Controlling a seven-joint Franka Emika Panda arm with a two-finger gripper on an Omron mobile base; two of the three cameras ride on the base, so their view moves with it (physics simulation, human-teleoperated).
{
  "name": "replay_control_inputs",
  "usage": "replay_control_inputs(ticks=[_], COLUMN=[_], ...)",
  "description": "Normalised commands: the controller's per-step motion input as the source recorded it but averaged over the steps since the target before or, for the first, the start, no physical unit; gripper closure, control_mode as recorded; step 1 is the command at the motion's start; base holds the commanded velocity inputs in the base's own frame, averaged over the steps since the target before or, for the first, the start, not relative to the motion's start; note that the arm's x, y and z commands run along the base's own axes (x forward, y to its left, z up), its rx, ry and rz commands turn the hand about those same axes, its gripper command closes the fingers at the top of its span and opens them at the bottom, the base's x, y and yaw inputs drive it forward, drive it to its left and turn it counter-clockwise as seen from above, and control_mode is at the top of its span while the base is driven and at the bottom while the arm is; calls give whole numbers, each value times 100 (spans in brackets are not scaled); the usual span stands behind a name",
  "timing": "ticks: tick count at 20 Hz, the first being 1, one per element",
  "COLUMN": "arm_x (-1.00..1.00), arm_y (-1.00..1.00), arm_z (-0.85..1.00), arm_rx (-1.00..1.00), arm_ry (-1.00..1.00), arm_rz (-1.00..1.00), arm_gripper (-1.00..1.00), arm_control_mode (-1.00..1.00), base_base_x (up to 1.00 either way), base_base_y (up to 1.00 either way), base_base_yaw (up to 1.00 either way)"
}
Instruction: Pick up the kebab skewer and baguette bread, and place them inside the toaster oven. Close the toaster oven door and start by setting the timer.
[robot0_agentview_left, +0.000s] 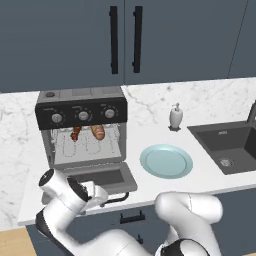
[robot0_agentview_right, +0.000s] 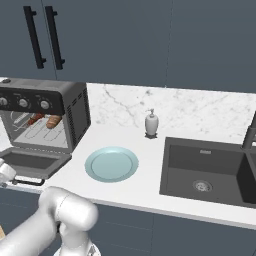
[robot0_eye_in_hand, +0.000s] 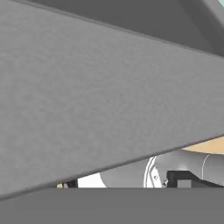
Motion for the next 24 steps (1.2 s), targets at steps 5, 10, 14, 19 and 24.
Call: replay_control_inputs(ticks=[5,10,14,19,24], arm_x=[84,82,83,93,75], arm_y=[0,0,-2,-23,-44], arm_z=[14,-1,-13,-13,0], arm_rx=[0,0,1,5,8], arm_ry=[-32,-52,-67,-68,-52], arm_rz=[0,2,9,17,26], arm_gripper=[-100,-100,-100,-100,-100], arm_control_mode=[-100,-100,-100,-100,-100], base_base_x=[0,0,0,0,0], base_base_y=[0,0,0,0,0], base_base_yaw=[0,0,0,0,0])
